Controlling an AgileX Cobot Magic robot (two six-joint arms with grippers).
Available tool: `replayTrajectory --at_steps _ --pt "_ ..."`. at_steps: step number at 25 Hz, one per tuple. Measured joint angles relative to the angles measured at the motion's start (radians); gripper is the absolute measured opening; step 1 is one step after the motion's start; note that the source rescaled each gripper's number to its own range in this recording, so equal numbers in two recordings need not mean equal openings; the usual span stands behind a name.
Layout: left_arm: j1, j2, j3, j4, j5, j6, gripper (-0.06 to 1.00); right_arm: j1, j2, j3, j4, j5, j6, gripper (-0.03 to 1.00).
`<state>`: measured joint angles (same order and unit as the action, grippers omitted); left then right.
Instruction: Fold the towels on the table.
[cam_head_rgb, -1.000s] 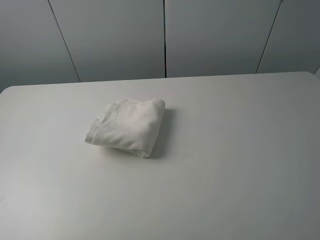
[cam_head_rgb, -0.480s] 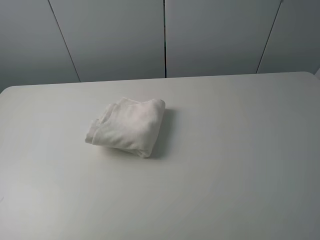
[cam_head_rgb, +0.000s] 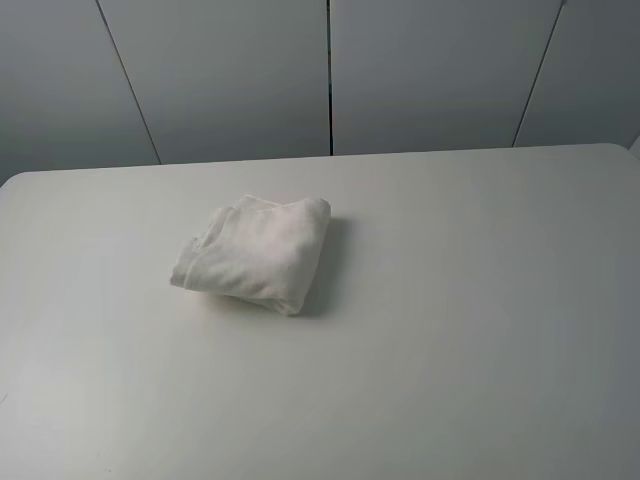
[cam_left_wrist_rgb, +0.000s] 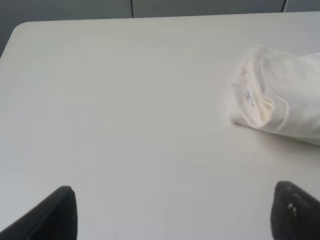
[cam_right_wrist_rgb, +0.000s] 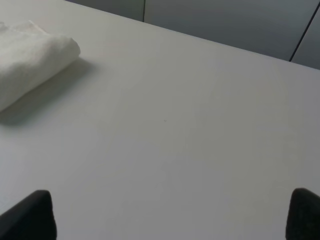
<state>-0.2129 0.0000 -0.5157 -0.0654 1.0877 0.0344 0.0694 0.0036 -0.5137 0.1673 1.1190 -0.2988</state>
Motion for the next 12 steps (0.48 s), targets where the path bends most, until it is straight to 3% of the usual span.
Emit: replayTrajectory --at_steps 12 --pt "0.000 0.000 0.000 0.000 0.000 0.000 0.99 0.000 0.000 0.000 0.000 0.000 0.000 1.00"
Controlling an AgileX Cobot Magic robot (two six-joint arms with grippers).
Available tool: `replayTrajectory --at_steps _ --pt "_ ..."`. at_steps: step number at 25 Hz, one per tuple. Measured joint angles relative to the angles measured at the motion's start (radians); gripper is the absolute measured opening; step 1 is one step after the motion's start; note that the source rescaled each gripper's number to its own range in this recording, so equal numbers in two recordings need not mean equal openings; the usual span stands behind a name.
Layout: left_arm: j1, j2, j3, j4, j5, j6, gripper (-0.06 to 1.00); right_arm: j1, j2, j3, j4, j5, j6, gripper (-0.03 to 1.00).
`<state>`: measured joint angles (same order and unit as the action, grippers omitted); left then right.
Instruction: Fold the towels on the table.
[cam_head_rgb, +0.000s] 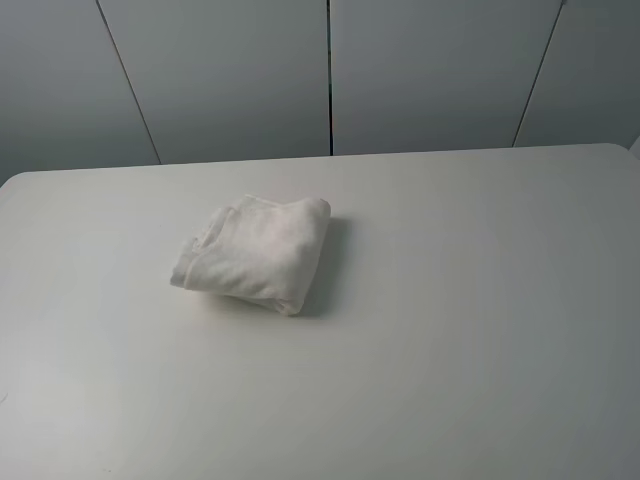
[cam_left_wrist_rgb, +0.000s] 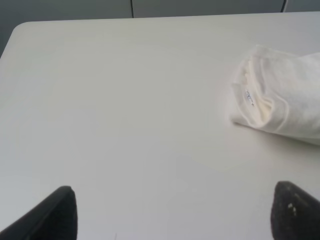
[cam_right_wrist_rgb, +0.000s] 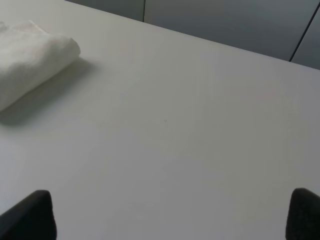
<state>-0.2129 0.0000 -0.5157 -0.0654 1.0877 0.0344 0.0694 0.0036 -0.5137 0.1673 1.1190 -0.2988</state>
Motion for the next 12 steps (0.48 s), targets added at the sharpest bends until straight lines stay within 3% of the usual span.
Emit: replayTrajectory --at_steps 12 --pt "0.000 0.000 0.000 0.000 0.000 0.000 0.99 0.000 0.000 0.000 0.000 0.000 0.002 1.00"
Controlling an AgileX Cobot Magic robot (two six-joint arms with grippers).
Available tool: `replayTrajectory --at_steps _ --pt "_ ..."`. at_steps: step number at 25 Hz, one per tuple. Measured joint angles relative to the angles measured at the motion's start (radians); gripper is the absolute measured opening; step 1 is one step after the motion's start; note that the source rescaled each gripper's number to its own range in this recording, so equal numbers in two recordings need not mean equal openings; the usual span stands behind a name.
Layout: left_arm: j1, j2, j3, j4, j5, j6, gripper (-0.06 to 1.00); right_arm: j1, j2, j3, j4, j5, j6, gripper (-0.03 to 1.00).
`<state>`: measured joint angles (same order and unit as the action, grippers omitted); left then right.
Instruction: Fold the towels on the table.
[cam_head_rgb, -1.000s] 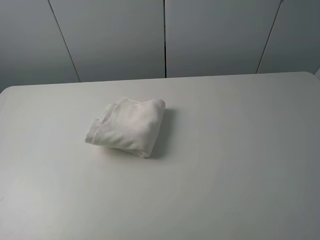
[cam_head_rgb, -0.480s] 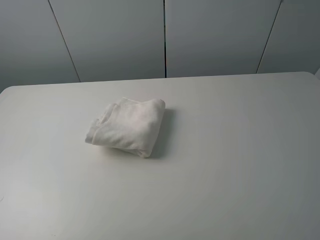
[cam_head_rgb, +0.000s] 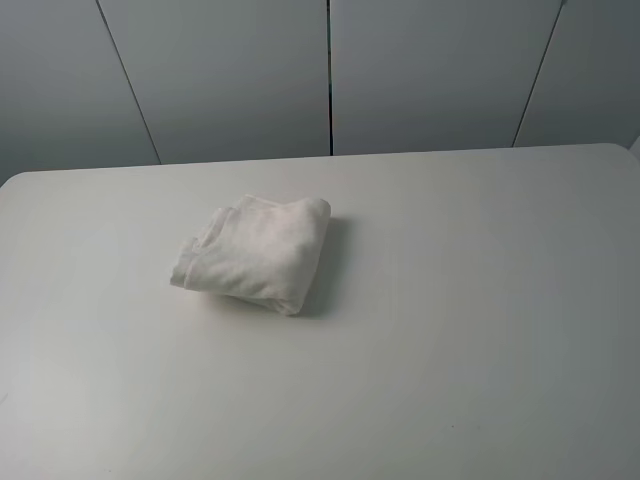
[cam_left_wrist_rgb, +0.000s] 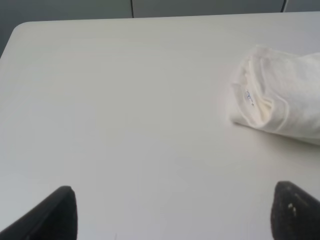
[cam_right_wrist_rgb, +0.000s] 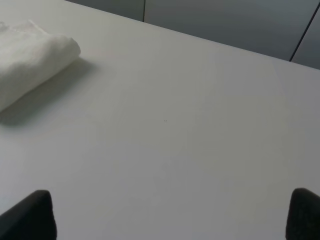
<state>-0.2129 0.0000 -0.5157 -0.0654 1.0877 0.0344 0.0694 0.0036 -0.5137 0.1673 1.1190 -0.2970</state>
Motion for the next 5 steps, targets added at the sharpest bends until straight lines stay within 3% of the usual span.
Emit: replayTrajectory --at_steps 5 --pt "0.000 0.000 0.000 0.000 0.000 0.000 0.99 0.000 0.000 0.000 0.000 0.000 0.000 1.00"
